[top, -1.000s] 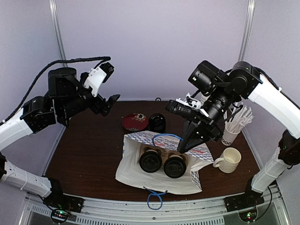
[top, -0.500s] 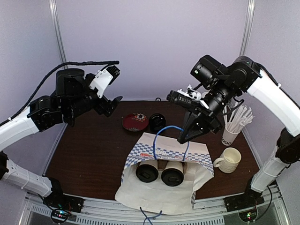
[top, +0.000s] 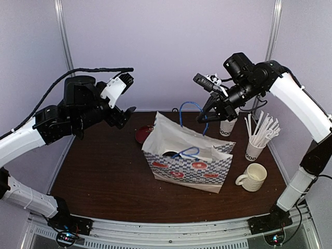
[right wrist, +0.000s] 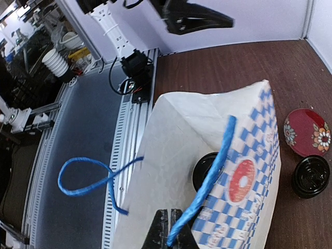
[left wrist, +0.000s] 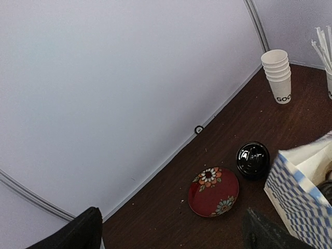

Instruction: Pack the takeout coffee

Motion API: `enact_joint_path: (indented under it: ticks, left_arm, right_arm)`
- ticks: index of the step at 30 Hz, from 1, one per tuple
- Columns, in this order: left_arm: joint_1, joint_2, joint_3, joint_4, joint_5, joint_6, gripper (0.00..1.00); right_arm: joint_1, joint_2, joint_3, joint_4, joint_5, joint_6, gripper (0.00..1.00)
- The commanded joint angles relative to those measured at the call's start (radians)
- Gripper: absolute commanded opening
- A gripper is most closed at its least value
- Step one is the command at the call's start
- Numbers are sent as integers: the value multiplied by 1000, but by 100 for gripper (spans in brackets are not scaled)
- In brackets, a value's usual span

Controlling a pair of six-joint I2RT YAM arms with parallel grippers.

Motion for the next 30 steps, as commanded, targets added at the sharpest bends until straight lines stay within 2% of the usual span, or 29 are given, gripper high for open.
enact_joint_path:
  ticks: [1, 4, 7, 10, 14, 16, 18, 21, 24, 25, 27, 30]
  left_arm:
    - [8, -3, -14, 53, 17, -9, 98]
    - [9, -6, -29, 61, 22, -16, 97]
    - [8, -7, -35, 60, 29, -19, 98]
    - [8, -10, -43, 60, 41, -25, 97]
    - [12, 1, -36, 50, 84, -45, 98]
    - [14, 23, -7, 26, 101, -68, 97]
    - [17, 51, 53, -8, 103, -102, 98]
    - [19, 103, 160, -81, 70, -155, 98]
    - [32, 151, 234, -123, -27, -210, 98]
    - [46, 160, 239, -130, -53, -240, 98]
    - [88, 149, 211, -121, -109, -348, 98]
    - [169, 130, 162, -126, -33, -450, 98]
  right_arm:
    - [-74, 38, -12, 154, 10, 105, 6]
    - [-99, 48, -19, 221, 58, 150, 10]
    - [-124, 71, 9, 211, 91, 157, 18]
    - [-150, 81, 49, 168, 92, 134, 32]
    - [-168, 56, 74, 117, 132, 90, 58]
    - [-173, 39, 85, 75, 157, 55, 71]
    - [-177, 23, 100, 9, 177, 7, 79]
    - [-198, -11, 99, -81, 225, -44, 87]
    - [-252, -67, 40, -85, 275, -40, 92]
    - [-277, -87, 13, -78, 282, -36, 96]
    - [-329, -138, -49, -31, 302, -1, 99]
    - [-411, -253, -189, 115, 343, 85, 99]
